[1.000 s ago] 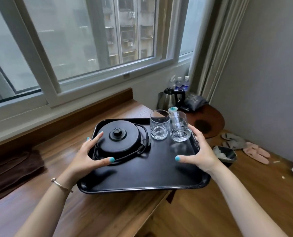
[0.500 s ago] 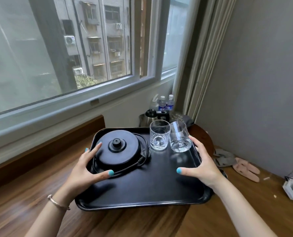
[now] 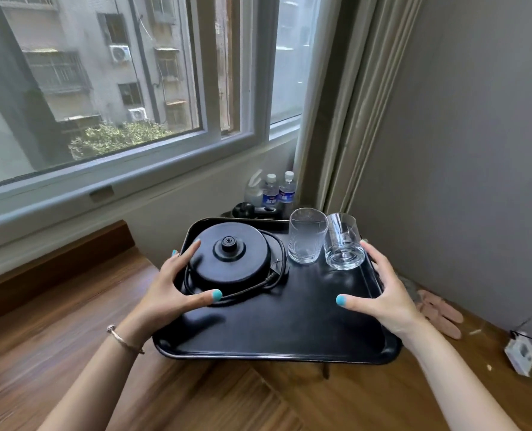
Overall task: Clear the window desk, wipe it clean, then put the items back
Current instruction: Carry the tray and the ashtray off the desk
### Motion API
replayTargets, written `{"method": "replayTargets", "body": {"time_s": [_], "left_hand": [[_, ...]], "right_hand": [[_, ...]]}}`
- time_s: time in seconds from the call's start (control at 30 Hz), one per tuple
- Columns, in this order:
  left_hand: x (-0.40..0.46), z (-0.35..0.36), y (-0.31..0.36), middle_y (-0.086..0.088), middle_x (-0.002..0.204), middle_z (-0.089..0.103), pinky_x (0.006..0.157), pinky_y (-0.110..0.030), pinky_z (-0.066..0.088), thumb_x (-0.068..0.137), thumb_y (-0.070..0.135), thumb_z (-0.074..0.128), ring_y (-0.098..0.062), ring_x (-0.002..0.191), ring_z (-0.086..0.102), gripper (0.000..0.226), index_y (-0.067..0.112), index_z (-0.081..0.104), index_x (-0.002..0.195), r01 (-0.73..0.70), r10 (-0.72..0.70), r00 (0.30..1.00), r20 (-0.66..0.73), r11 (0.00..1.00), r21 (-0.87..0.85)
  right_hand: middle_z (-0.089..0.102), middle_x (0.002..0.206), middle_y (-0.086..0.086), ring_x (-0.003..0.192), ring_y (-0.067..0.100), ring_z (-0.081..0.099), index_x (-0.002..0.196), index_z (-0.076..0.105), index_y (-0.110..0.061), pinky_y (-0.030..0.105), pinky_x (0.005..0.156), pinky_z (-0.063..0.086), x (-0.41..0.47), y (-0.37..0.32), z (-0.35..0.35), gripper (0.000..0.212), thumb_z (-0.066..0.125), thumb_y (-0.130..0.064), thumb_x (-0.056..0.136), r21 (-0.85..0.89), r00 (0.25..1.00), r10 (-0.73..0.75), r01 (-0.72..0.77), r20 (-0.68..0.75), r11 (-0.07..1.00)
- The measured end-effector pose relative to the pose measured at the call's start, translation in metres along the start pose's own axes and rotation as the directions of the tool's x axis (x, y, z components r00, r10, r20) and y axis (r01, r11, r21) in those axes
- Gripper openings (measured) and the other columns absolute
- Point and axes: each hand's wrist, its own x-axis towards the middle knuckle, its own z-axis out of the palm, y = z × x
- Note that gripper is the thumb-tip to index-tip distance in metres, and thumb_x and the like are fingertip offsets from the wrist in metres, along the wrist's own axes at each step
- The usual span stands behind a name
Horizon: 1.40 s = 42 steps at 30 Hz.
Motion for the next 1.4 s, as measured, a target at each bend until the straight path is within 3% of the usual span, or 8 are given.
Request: {"method": "replayTargets", "body": {"time_s": [0.27,0.37,0.63,0.87,1.03,1.2,1.33,1.4], "left_hand": [[0.041,0.085,0.029,0.004,0.153,0.031,0.11,-0.018,0.015,0.06,0.04,0.086,-0.003,0.146,0.007,0.104,0.048,0.026,0.144,0.063,-0.059,0.991,-0.122,0.998,0.032],[0.053,0.118,0.043,0.005,0.154,0.03,0.11,-0.019,0.014,0.056,0.048,0.083,-0.002,0.145,0.005,0.106,0.047,0.026,0.145,0.091,-0.089,0.986,-0.141,0.996,0.008],[0.08,0.183,0.065,0.004,0.156,0.025,0.112,-0.022,0.014,0.058,0.047,0.084,-0.004,0.146,0.001,0.106,0.047,0.025,0.146,0.144,-0.141,0.969,-0.201,0.99,0.001],[0.083,0.228,0.046,0.001,0.155,0.026,0.113,-0.024,0.014,0.053,0.053,0.08,-0.004,0.146,0.001,0.101,0.061,0.024,0.136,0.196,-0.2,0.95,-0.238,0.98,-0.039],[0.076,0.259,0.008,0.009,0.155,0.024,0.112,-0.023,0.014,0.052,0.065,0.082,0.002,0.144,0.002,0.102,0.066,0.022,0.135,0.24,-0.242,0.935,-0.258,0.97,-0.039],[0.074,0.289,-0.027,0.025,0.154,0.019,0.116,-0.031,0.015,0.05,0.07,0.076,-0.004,0.147,0.0,0.105,0.072,0.013,0.133,0.267,-0.262,0.921,-0.288,0.963,-0.021],[0.076,0.306,-0.053,0.008,0.16,0.016,0.113,-0.03,0.017,0.047,0.078,0.074,0.0,0.146,-0.003,0.109,0.068,0.014,0.137,0.342,-0.343,0.896,-0.282,0.938,-0.053],[0.078,0.311,-0.064,0.009,0.16,0.015,0.112,-0.029,0.017,0.046,0.081,0.073,0.002,0.146,-0.004,0.109,0.066,0.016,0.138,0.364,-0.365,0.891,-0.271,0.93,-0.057]], "right_hand": [[0.043,0.151,-0.007,0.14,0.008,0.037,0.14,0.04,-0.044,0.044,0.12,0.028,0.068,0.03,-0.087,0.106,0.093,-0.019,0.051,0.0,0.994,-0.043,0.043,0.103,0.999],[0.044,0.15,-0.006,0.14,0.01,0.038,0.14,0.041,-0.043,0.046,0.119,0.029,0.092,0.038,-0.12,0.107,0.095,-0.015,0.052,-0.005,0.988,-0.055,0.056,0.146,0.998],[0.043,0.151,-0.01,0.141,0.009,0.036,0.143,0.041,-0.041,0.045,0.119,0.029,0.151,0.072,-0.179,0.106,0.09,-0.025,0.05,-0.012,0.971,-0.063,0.067,0.23,0.998],[0.042,0.152,-0.01,0.142,0.012,0.036,0.141,0.043,-0.041,0.048,0.12,0.027,0.176,0.129,-0.188,0.102,0.091,-0.023,0.052,0.002,0.96,-0.05,0.052,0.276,0.999],[0.042,0.151,-0.015,0.141,0.004,0.036,0.141,0.042,-0.039,0.043,0.121,0.026,0.184,0.175,-0.179,0.102,0.09,-0.024,0.053,-0.021,0.956,-0.022,0.029,0.293,0.999],[0.044,0.15,-0.015,0.141,0.005,0.037,0.139,0.043,-0.044,0.04,0.12,0.027,0.198,0.222,-0.171,0.098,0.09,-0.026,0.055,-0.042,0.942,-0.009,0.025,0.334,0.999],[0.045,0.145,-0.03,0.138,-0.004,0.038,0.134,0.045,-0.058,0.019,0.112,0.032,0.214,0.254,-0.162,0.094,0.089,-0.029,0.056,-0.057,0.929,-0.011,0.035,0.369,0.998],[0.045,0.143,-0.032,0.136,-0.006,0.038,0.133,0.045,-0.059,0.014,0.106,0.033,0.22,0.266,-0.157,0.093,0.088,-0.031,0.056,-0.061,0.926,0.004,0.02,0.377,0.998]]}}
